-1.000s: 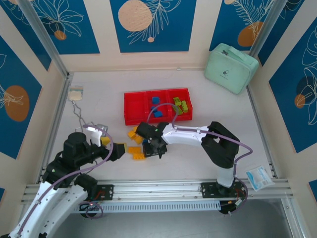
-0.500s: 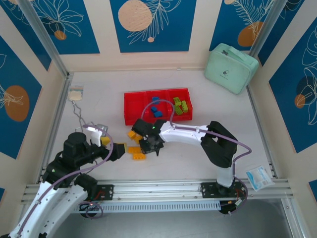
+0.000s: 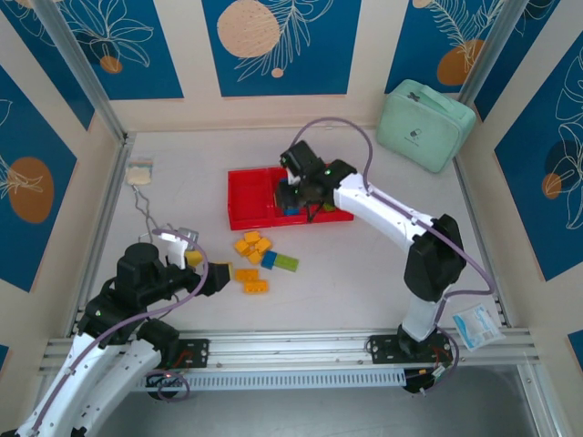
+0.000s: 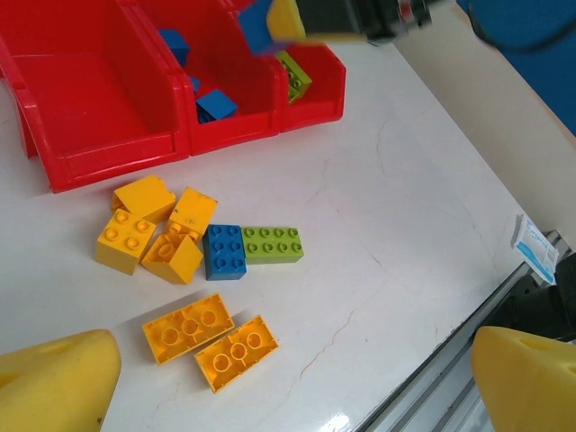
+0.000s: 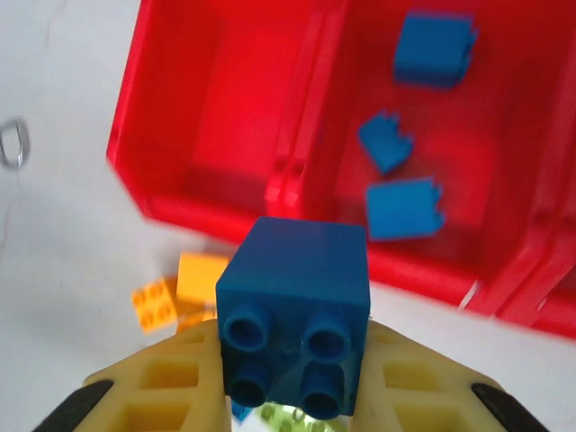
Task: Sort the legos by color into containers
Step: Place the lego in the container.
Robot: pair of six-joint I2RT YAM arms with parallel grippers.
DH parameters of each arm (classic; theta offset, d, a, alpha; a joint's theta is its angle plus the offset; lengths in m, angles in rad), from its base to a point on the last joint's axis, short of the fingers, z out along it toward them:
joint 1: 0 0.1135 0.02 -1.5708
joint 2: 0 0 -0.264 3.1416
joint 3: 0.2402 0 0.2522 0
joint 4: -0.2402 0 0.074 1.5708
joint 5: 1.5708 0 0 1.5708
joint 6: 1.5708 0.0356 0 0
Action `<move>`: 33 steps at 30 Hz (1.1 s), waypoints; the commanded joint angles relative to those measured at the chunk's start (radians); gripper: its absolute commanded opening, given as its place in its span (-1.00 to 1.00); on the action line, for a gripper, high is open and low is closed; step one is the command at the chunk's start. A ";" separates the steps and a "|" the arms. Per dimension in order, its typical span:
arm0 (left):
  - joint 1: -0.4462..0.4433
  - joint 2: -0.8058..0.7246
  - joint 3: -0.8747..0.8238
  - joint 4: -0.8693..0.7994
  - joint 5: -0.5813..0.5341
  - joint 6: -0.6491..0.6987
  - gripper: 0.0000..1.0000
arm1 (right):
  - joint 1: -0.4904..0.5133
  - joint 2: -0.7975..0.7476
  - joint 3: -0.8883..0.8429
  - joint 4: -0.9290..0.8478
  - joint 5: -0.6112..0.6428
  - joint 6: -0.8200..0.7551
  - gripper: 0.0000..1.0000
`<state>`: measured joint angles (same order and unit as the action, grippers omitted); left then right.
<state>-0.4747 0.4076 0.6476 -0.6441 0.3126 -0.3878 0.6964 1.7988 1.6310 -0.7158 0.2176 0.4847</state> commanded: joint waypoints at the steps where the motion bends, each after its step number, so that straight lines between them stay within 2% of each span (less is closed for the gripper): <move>1: -0.013 -0.010 0.001 0.000 0.003 -0.003 0.99 | -0.042 0.102 0.104 0.002 -0.064 -0.076 -0.60; 6: -0.013 -0.020 0.002 0.000 0.002 -0.002 0.99 | -0.085 0.286 0.307 -0.088 -0.068 -0.117 -0.60; 11: -0.012 -0.021 -0.002 0.001 -0.003 -0.003 0.99 | -0.089 0.408 0.435 -0.179 0.030 -0.140 -0.61; 17: -0.012 -0.013 0.000 0.000 -0.011 -0.002 0.99 | -0.093 0.461 0.469 -0.246 0.124 -0.143 -0.58; 22: -0.013 -0.006 0.000 -0.002 -0.012 -0.005 0.99 | -0.094 0.453 0.441 -0.236 0.137 -0.143 -0.55; 27: -0.013 -0.002 0.000 -0.003 -0.016 -0.006 0.99 | -0.092 0.450 0.437 -0.249 0.134 -0.140 -0.43; 29: -0.013 0.001 0.000 -0.003 -0.018 -0.006 0.99 | -0.091 0.434 0.428 -0.253 0.107 -0.132 -0.25; 32: -0.013 0.006 0.001 -0.003 -0.015 -0.006 0.99 | -0.084 0.384 0.389 -0.235 0.080 -0.112 0.28; 33: -0.013 0.008 0.000 -0.003 -0.016 -0.006 0.99 | -0.084 0.371 0.383 -0.236 0.077 -0.106 0.38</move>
<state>-0.4759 0.4107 0.6476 -0.6449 0.3050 -0.3878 0.6067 2.2463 2.0380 -0.9333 0.3260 0.3649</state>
